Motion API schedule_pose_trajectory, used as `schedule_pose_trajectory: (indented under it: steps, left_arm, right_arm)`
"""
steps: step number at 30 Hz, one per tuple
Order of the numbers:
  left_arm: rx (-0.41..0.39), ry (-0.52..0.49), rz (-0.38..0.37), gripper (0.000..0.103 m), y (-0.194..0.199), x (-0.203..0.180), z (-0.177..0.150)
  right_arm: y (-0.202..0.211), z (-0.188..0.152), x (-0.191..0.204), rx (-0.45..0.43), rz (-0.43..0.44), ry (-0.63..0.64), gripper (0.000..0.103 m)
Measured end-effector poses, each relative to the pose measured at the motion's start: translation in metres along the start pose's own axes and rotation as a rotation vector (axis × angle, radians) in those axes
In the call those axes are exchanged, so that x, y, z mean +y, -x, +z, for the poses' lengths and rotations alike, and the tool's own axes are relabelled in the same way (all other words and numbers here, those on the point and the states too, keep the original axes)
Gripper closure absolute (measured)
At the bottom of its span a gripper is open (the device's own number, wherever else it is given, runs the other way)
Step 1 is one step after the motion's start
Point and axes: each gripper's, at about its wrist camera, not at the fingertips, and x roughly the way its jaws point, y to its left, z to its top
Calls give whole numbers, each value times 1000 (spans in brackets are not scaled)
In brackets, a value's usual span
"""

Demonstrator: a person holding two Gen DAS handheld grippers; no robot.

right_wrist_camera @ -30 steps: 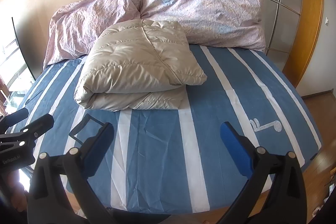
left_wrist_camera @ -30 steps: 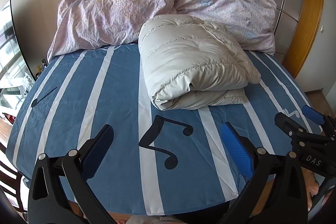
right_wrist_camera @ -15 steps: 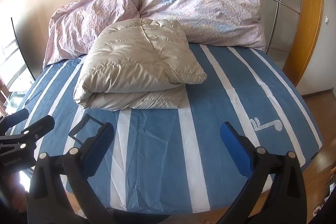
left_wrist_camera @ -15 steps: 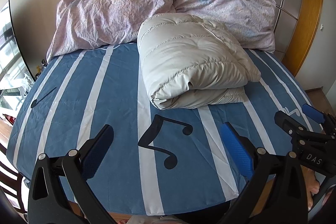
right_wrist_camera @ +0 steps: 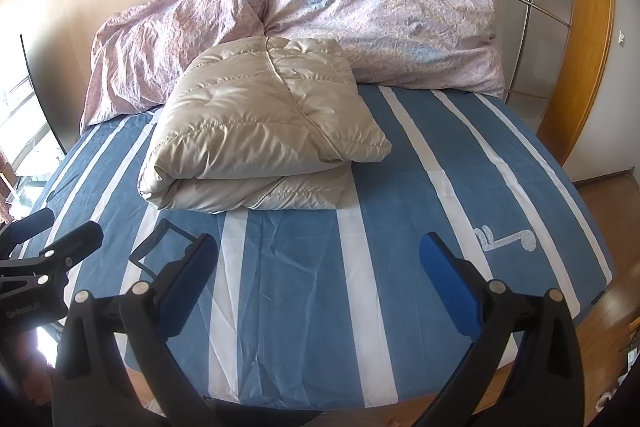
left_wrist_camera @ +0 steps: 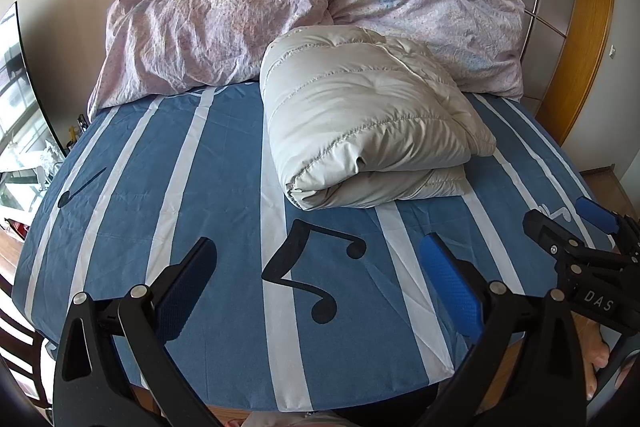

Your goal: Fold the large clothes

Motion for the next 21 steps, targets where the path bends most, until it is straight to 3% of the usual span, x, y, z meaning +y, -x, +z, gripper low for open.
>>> schedule_pose_trajectory:
  steps: [21]
  left_arm:
    - [4, -6, -8, 1, -3, -4, 0]
  right_arm:
    - [-1, 1, -2, 0, -14, -14, 2]
